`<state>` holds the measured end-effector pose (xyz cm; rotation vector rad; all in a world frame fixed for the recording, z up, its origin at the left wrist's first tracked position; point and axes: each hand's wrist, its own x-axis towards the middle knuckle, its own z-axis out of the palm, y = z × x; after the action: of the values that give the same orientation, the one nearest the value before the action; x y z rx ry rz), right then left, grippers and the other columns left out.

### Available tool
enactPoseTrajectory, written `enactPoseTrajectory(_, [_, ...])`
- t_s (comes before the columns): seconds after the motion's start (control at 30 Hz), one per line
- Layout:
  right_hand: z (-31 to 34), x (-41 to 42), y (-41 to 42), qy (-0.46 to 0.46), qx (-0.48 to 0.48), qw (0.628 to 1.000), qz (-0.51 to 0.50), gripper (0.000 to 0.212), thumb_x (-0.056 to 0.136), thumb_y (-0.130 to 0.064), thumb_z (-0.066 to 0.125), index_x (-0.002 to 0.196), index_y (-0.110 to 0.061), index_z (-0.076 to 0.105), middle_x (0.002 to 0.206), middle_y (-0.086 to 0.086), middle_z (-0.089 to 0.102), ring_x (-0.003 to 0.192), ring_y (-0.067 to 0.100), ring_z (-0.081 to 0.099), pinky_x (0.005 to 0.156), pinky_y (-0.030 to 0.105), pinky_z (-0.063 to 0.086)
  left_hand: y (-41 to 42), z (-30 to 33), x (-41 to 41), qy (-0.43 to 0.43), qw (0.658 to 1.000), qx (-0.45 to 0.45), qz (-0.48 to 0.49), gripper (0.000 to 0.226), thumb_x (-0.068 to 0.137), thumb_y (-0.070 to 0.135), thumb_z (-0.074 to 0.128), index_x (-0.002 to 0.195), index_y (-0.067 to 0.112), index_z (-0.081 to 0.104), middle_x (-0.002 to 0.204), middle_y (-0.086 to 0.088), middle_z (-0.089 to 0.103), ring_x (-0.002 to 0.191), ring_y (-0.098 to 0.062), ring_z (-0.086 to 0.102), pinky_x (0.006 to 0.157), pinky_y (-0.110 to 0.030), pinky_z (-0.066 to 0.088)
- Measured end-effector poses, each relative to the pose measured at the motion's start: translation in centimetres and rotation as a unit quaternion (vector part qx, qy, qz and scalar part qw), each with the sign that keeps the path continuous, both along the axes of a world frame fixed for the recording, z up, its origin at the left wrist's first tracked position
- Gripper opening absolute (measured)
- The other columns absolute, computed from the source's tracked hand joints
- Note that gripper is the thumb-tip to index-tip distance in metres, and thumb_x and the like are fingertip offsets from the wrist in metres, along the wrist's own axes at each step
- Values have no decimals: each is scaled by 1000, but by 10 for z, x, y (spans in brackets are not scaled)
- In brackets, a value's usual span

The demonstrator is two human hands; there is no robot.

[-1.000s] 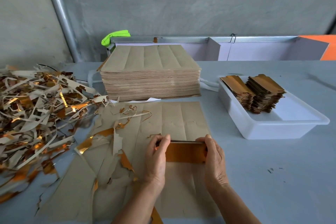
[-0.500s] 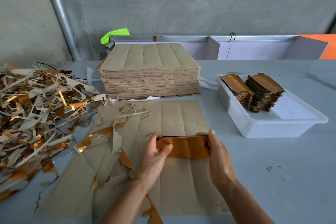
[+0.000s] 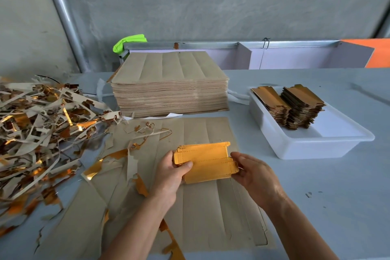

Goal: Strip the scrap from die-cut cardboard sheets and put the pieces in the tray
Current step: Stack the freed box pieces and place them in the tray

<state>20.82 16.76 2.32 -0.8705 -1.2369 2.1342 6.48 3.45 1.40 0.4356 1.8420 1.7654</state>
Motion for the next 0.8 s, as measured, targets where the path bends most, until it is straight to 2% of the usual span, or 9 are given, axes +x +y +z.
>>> enactPoseTrajectory(0.1, [1, 0, -2, -20, 26, 999, 24, 20, 96, -6, 48, 103, -5, 66, 90, 8, 68, 82, 20, 66, 65, 30, 57, -1, 1, 0, -18, 1000, 4, -14, 18, 85, 5, 65, 95, 19, 60, 101, -5, 67, 100, -23, 62, 82, -44, 55])
enactPoseTrajectory(0.17, [1, -2, -3, -37, 47, 998, 28, 14, 93, -10, 55, 103, -9, 65, 97, 8, 65, 91, 22, 63, 76, 38, 56, -1, 2, 0, -18, 999, 0, -30, 18, 86, 6, 65, 98, 18, 60, 101, -5, 68, 98, -22, 63, 74, -37, 56])
enactPoseTrajectory(0.23, [1, -4, -5, -55, 75, 995, 35, 12, 91, -9, 58, 99, -11, 66, 94, 5, 67, 91, 21, 63, 80, 37, 54, -2, 3, 1, -21, 999, 3, -36, 20, 85, 6, 65, 100, 19, 59, 101, -5, 68, 97, -21, 64, 68, -33, 55])
enactPoseTrajectory(0.3, [2, -6, -7, -68, 91, 993, 31, 12, 91, -6, 57, 95, -9, 68, 89, 6, 67, 87, 20, 63, 75, 33, 53, -2, 3, 1, -47, 998, 25, -31, 23, 86, 6, 64, 103, 20, 57, 103, -5, 67, 98, -22, 64, 67, -34, 55])
enactPoseTrajectory(0.43, [1, -10, -8, -78, 62, 995, -22, 11, 91, -3, 56, 96, -5, 66, 90, 10, 64, 85, 22, 60, 68, 30, 50, -3, 4, 4, -106, 991, 69, -38, 23, 90, 15, 59, 112, 14, 55, 109, -10, 65, 95, -28, 67, 67, -37, 58])
enactPoseTrajectory(0.6, [0, -12, -9, -78, 22, 995, -51, 9, 90, -3, 58, 97, -3, 64, 93, 12, 63, 85, 23, 60, 65, 30, 50, 4, 2, 16, -101, 994, 43, -25, 36, 79, -5, 68, 111, 8, 56, 103, -11, 69, 85, -27, 70, 64, -33, 57])
enactPoseTrajectory(0.7, [2, -8, -7, -85, 13, 996, -35, 13, 88, -1, 59, 100, -3, 63, 98, 14, 64, 90, 26, 62, 67, 34, 52, 9, 4, 17, -88, 995, 37, -8, 34, 80, -8, 66, 108, 9, 56, 103, -11, 68, 88, -28, 68, 62, -30, 56])
enactPoseTrajectory(0.8, [9, -1, -1, -87, 45, 995, -3, 23, 87, 1, 60, 108, -9, 59, 101, 12, 63, 90, 27, 62, 66, 36, 53, 13, 10, 14, -62, 997, 31, -27, 29, 81, -8, 64, 99, 14, 57, 100, -10, 67, 88, -28, 67, 60, -28, 55])
